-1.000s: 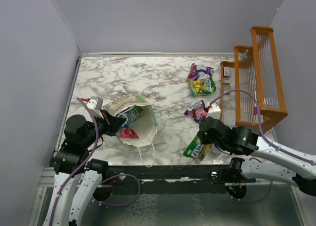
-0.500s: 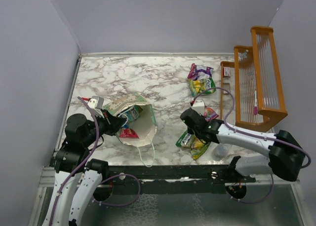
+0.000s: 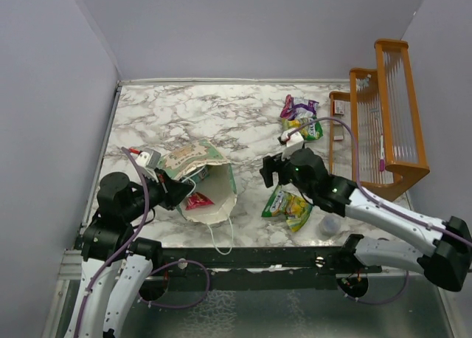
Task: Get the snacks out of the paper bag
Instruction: Place the snack at the center of the board, then take out the snack from the paper bag.
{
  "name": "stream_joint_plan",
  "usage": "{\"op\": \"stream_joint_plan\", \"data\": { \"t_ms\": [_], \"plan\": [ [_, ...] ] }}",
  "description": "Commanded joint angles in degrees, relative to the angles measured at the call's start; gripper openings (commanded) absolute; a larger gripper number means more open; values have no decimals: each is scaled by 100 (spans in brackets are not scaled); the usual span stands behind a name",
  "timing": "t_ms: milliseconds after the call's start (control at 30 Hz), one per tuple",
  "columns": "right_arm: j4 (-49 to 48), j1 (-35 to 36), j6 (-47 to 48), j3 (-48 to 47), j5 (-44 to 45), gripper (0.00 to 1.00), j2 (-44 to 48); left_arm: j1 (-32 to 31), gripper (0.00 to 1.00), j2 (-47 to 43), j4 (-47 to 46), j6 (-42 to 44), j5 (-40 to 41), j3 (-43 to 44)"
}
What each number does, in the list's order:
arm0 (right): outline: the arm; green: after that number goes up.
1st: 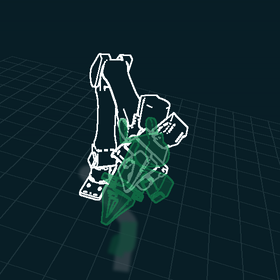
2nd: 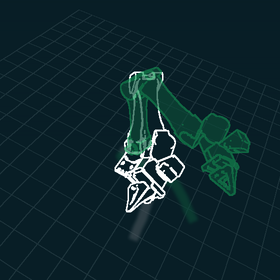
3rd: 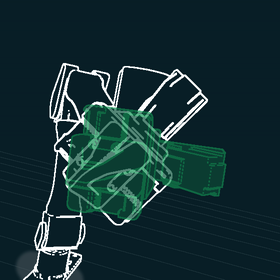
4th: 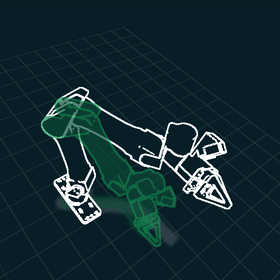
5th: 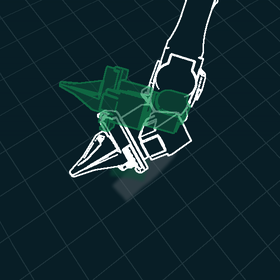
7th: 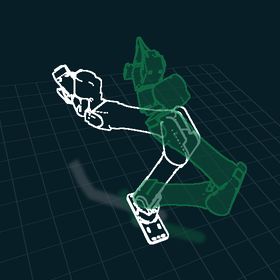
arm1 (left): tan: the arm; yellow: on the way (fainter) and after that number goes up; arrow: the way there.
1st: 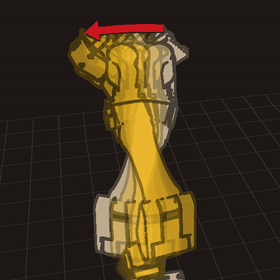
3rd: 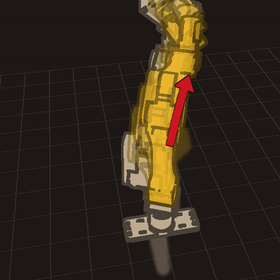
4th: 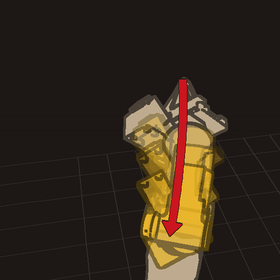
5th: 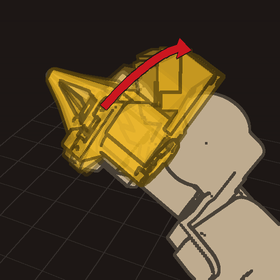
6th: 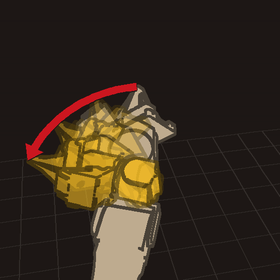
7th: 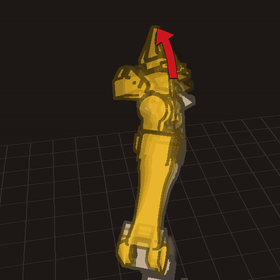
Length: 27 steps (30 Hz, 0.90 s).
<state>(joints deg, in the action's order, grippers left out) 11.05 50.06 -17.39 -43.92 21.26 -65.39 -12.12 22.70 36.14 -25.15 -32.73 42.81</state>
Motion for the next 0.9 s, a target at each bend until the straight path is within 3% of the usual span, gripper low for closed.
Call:
{"op": "stream_joint_plan", "data": {
  "t_ms": [0, 100, 267, 433, 867],
  "plan": [
    [-440, 3, 858, 295, -1862, 83, 992, 0, 0, -183, 304, -143, 10, -249],
    [-953, 190, 1353, 517, -3115, 83, 1298, -1, 0, -353, 392, -221, 219, -422],
    [-1932, 1381, 2464, 783, -3679, 80, 1144, 7, 0, -542, 403, -282, 232, -507],
    [-2751, 2385, 3966, 852, -3445, 73, 301, 13, 0, -534, 324, -300, -105, -598],
    [-3398, 2459, 4781, -84, -1909, 54, -1908, 8, 0, -533, -281, -577, -645, -729]
  ]
}}
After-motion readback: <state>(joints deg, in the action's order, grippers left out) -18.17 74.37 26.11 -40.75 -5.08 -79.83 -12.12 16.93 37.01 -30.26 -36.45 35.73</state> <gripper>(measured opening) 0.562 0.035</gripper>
